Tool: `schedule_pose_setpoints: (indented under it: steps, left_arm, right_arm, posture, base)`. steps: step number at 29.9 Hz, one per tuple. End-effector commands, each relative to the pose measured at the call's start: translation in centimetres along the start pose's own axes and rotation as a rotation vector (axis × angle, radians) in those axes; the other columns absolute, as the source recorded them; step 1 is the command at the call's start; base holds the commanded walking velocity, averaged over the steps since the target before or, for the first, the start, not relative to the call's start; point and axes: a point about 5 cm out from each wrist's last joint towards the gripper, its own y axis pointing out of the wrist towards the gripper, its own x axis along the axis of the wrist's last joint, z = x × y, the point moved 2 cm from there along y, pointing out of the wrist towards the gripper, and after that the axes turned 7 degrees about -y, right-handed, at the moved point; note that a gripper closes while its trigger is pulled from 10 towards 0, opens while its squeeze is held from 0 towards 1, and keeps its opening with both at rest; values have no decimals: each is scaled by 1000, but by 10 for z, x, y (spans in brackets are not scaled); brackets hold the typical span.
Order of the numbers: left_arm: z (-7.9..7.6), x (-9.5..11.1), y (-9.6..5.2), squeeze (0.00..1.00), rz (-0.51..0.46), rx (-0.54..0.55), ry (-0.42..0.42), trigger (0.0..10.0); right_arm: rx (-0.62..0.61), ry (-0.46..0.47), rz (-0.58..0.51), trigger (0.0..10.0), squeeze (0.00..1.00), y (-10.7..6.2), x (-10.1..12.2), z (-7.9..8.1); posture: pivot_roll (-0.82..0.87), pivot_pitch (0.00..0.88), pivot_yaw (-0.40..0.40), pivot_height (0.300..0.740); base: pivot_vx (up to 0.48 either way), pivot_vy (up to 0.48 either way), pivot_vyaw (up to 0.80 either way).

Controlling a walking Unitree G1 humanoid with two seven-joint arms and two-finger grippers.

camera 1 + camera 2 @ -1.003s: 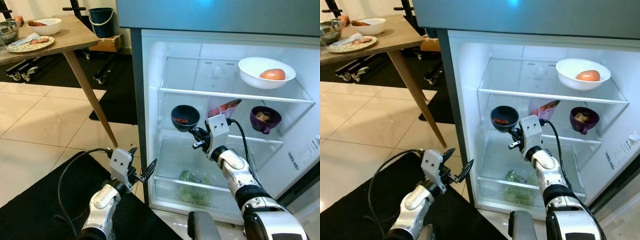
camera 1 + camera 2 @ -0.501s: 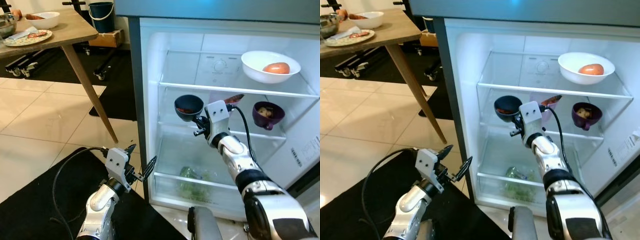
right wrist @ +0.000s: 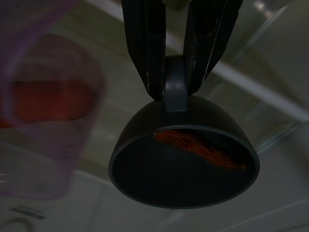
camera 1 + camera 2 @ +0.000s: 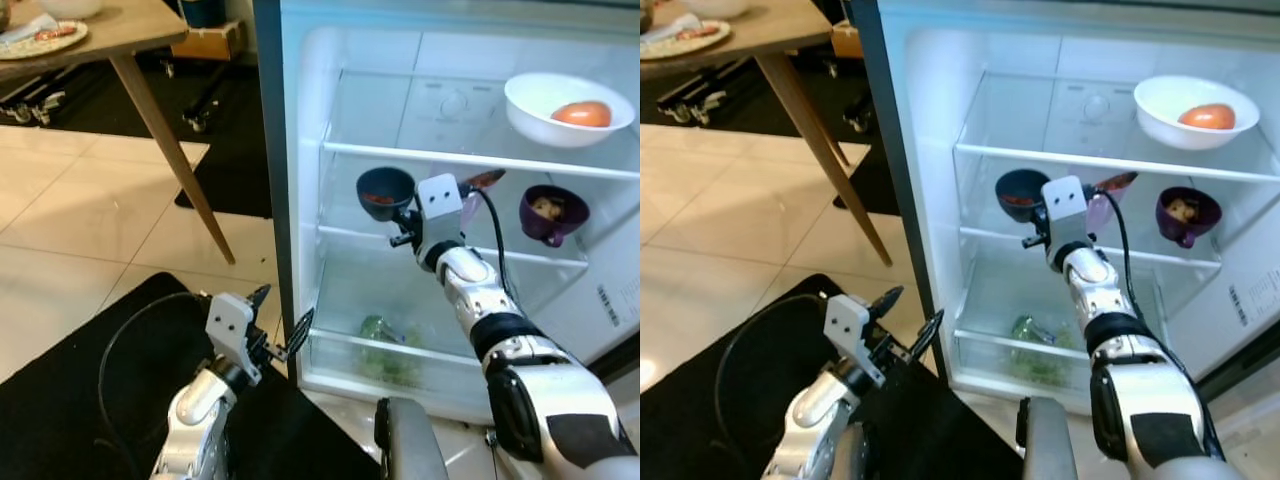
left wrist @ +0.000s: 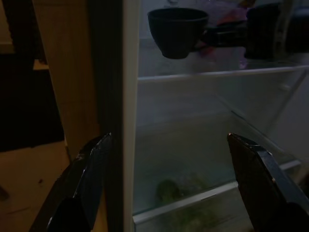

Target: Restocking fridge

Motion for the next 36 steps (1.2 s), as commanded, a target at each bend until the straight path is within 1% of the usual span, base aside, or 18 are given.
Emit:
schedule_pose_setpoints:
  steps: [1,6,12,17,19,22,24,25,28,31,33,36]
  left_arm:
    - [-1,1,-3,0,13,-11,-14,10000]
    - [-5,5,-1,0,17,-31,-20,10000]
    - [-8,8,0,0,18,-40,-26,10000]
    - [-16,7,-1,0,44,-72,-44,10000]
    - [-20,7,0,0,52,-93,-33,10000]
    - [-22,8,2,0,52,-102,-24,10000]
    - [-21,16,8,0,35,-99,15,10000]
    - [-21,16,8,0,35,-99,15,10000]
    - [-20,30,16,0,-13,-84,35,10000]
    - [-20,32,17,0,-20,-82,35,10000]
    - [-24,39,20,0,-37,-89,35,10000]
    - [-26,39,21,0,-37,-94,34,10000]
  right_arm:
    - [-59,7,37,10000,0,0,-3,-11]
    - [-98,6,63,10000,0,0,-3,-17]
    - [-111,9,71,10000,0,2,1,-18]
    - [-112,13,77,10000,0,5,5,-14]
    - [-105,18,77,10000,0,5,5,-11]
    - [-100,26,79,10000,0,5,5,-10]
    - [-99,32,81,10000,0,6,5,-8]
    - [-99,32,81,10000,0,6,5,-8]
    - [-99,31,86,10000,0,6,4,-8]
    - [-99,31,87,10000,0,6,4,-8]
    - [-100,21,103,10000,0,5,0,-8]
    - [-99,19,110,10000,0,4,-1,-9]
  posture:
    - [2,240,6,540]
    - [2,249,14,540]
    - [0,260,17,540]
    - [11,272,19,540]
    - [13,274,23,540]
    - [14,277,26,540]
    - [12,280,31,540]
    - [12,280,31,540]
    - [11,282,32,540]
    - [11,282,32,540]
    - [9,283,33,540]
    - [10,283,34,540]
  base:
    - [0,0,0]
    - [0,0,0]
    - [0,0,0]
    - [0,0,0]
    - [0,0,0]
    - [0,0,0]
    - [0,0,0]
    - [0,0,0]
    - [0,0,0]
    - [0,0,0]
    - [0,0,0]
    - [0,0,0]
